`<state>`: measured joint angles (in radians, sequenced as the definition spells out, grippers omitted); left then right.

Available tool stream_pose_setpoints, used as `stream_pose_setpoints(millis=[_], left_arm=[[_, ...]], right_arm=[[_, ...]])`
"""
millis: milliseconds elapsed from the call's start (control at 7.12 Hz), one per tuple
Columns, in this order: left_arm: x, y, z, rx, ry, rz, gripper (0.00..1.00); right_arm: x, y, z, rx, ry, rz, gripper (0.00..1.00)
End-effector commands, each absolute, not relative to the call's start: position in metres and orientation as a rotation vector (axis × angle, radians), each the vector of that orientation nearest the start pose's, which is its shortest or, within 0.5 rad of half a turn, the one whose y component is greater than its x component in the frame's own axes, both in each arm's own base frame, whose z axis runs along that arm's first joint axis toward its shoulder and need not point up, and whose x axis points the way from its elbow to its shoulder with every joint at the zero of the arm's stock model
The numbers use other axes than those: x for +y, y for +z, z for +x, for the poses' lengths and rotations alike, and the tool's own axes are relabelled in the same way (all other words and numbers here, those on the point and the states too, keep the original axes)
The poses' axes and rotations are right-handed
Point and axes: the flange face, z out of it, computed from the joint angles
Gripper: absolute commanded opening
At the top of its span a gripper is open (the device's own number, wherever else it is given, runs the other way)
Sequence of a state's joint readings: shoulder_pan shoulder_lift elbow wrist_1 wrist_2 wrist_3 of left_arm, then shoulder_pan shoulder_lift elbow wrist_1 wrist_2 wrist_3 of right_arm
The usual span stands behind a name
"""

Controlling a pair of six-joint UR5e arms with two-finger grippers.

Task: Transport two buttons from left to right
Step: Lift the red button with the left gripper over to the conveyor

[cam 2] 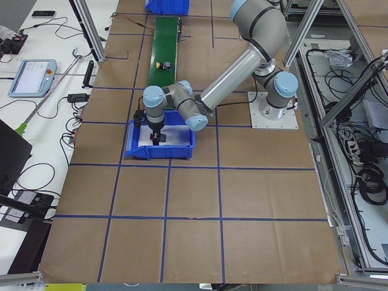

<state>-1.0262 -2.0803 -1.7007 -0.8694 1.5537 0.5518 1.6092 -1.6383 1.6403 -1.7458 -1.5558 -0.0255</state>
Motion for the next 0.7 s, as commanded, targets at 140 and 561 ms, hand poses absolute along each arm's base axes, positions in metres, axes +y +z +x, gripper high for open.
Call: stream_pose_setpoints(millis=[140,561], left_arm=[[-0.609,0.202,0.209,3.123,-0.099,0.013,1.0],[-0.612,0.213,0.21,3.117,-0.115,-0.008,0.15]], right_arm=[[-0.473,0.507,0.153,3.113,-0.275,-0.102,1.0],[-0.473,0.508,0.153,3.112,-0.282,-0.1,1.0]])
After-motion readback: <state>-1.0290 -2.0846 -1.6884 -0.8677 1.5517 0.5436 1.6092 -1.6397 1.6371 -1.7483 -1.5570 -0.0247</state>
